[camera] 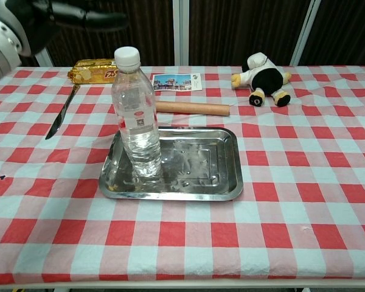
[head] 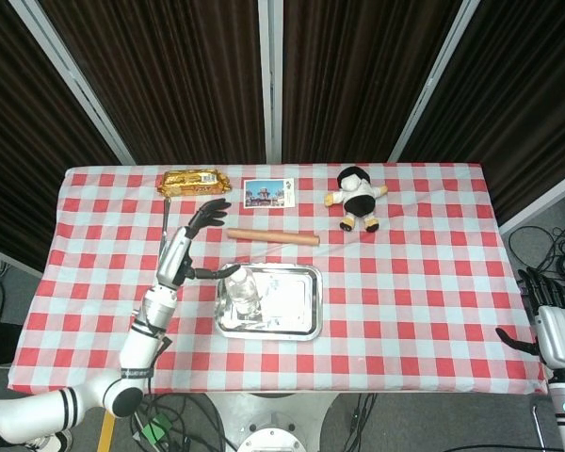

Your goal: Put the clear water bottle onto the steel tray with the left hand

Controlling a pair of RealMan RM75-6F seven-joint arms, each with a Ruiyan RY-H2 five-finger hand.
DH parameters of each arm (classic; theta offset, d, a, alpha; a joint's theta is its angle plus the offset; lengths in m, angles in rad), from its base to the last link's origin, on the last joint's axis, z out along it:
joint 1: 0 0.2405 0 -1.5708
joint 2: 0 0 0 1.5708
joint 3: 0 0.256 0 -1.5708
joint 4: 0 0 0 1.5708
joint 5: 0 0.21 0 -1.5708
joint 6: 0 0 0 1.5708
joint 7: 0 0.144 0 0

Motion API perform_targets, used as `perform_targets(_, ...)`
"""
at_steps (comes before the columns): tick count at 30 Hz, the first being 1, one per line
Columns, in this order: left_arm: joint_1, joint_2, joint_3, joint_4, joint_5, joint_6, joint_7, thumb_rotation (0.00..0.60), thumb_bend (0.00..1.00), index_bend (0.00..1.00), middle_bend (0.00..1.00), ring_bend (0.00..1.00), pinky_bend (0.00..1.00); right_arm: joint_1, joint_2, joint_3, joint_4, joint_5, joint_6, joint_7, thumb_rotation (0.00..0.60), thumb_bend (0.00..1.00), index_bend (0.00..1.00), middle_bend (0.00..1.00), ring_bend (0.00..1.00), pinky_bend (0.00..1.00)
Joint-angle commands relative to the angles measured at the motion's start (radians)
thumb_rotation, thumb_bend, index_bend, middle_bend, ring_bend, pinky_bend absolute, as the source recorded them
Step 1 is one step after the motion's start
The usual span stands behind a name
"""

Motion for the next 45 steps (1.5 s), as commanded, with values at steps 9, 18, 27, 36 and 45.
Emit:
perform_targets(9,-0.045,0.218,-0.124,-0.028,-0.117,-0.022,0.301,0.6,0.03,0.2,0.27,0.23,0.26,-0.004,0.0,-0.006,0.004,-0.012,0.009,0.011,0.6,0.1,0.06,0.03,0.0,0.0)
perform_targets(18,0.014,0.381,0.068,0.221,0.036,-0.023,0.561,0.6,0.09,0.24,0.27,0.23,0.26,-0.001,-0.004,-0.005,0.011,-0.006,0.0,0.009,0.6,0.1,0.06,0.03,0.0,0.0)
perform_targets(27,0.152,0.496,0.236,0.224,0.099,0.024,0.622,0.6,0.07,0.24,0.27,0.23,0.25,0.002,-0.01,-0.008,0.012,-0.002,-0.01,-0.008,0.6,0.1,0.06,0.03,0.0,0.0)
perform_targets(36,0.265,0.522,0.298,0.132,0.049,0.093,0.674,0.6,0.06,0.26,0.27,0.23,0.25,0.001,-0.009,-0.013,0.004,-0.012,-0.007,-0.011,0.6,0.1,0.06,0.03,0.0,0.0)
perform_targets(45,0.347,0.552,0.337,0.088,0.041,0.155,0.66,0.6,0.06,0.26,0.27,0.23,0.25,0.002,-0.015,-0.016,0.016,-0.014,-0.01,-0.01,0.6,0.1,0.06,0.03,0.0,0.0)
